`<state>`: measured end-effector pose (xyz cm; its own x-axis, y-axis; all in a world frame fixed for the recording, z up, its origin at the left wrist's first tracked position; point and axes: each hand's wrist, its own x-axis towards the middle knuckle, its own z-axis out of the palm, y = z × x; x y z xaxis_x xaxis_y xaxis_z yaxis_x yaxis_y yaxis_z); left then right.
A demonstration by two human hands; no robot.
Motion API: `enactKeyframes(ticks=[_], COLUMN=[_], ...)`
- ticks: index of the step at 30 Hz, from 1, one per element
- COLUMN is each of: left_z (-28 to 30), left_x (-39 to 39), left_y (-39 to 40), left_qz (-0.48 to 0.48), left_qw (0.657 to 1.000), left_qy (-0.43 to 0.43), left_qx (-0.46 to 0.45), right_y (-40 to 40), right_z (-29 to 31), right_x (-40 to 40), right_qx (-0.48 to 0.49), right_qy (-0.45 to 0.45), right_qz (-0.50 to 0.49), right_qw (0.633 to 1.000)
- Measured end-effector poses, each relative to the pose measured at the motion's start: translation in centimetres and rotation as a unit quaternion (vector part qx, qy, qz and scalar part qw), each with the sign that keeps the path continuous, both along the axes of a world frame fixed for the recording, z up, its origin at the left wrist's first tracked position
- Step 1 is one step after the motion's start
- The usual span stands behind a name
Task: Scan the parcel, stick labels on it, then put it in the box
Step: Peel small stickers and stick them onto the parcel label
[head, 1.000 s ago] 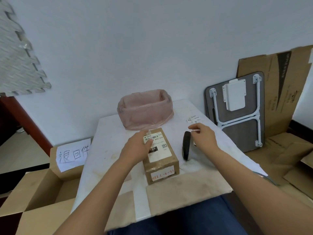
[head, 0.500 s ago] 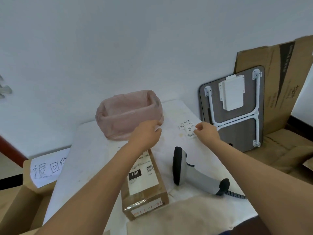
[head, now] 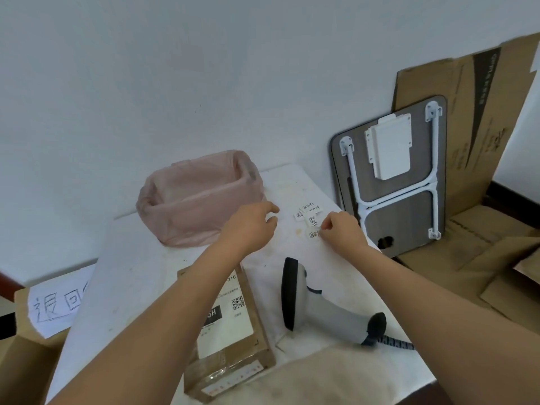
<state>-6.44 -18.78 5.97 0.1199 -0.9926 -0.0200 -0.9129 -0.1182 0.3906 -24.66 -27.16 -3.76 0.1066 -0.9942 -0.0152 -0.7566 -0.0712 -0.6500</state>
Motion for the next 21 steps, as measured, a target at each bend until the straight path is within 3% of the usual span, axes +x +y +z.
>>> enactKeyframes(ticks=[8, 15, 21], left_z=[1.0, 2.2, 2.5], left_x=[-0.5, 0.2, 2.1], left_y=[1.4, 4.3, 8.2], left_qz=[-0.009, 0.012, 0.062], left_qw=[0.999, 0.988, 0.960], left_qy=[0.040, 0.134, 0.250], left_qx=[-0.023, -0.072, -0.106], right_y=[2.7, 6.9, 11.2], right_z=[2.2, 6.4, 8.4], right_x=[-0.3, 2.6, 5.8], right_qx=[-0.015, -0.027, -0.035], right_qy=[-0.165, -0.272, -0.297], right_qz=[-0.058, 0.000, 0.068], right_qw=[0.984, 0.962, 0.952])
